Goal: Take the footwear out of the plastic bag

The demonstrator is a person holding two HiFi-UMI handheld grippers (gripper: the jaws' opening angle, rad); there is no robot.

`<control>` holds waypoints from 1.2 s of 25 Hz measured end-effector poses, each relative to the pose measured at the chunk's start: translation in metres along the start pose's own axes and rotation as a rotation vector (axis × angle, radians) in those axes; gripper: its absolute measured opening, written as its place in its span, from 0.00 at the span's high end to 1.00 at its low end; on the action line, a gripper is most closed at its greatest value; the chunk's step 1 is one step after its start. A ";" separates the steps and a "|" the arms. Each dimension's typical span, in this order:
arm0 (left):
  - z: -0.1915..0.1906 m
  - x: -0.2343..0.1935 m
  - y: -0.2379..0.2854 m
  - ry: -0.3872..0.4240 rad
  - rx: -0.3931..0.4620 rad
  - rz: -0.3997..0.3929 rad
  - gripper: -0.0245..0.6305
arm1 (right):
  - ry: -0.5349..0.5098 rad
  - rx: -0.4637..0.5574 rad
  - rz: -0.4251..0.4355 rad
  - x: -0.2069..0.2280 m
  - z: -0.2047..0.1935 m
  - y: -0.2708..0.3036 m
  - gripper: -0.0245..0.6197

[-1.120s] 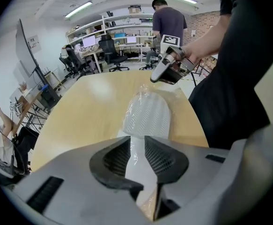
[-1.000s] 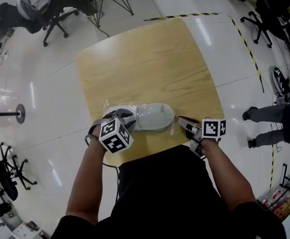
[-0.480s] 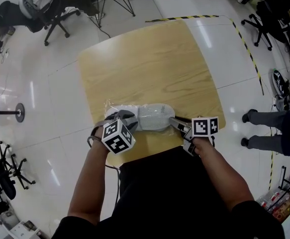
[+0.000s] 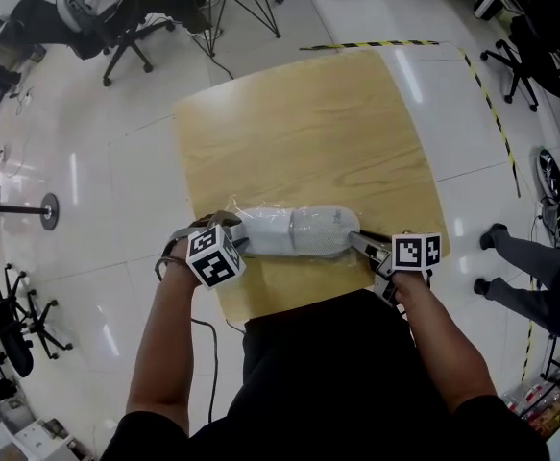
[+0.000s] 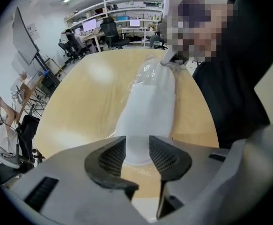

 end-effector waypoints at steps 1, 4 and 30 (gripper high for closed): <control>-0.001 -0.002 0.002 0.003 -0.006 -0.013 0.72 | -0.001 0.003 0.001 -0.001 0.001 0.001 0.82; -0.001 -0.005 0.003 -0.007 -0.008 -0.030 0.72 | -0.001 0.015 0.005 -0.002 0.005 0.001 0.83; -0.005 -0.008 0.003 0.027 -0.015 -0.027 0.86 | -0.021 0.048 -0.083 0.015 0.016 -0.029 0.83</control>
Point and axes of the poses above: the fingertips, and each gripper's own axes: y forward along the fingers, x to its right, z out of its top, the point moved 6 cm from there along -y, backward along the fingers, and after that the axes turned 15 degrees about -y, right-handed, at the moved point
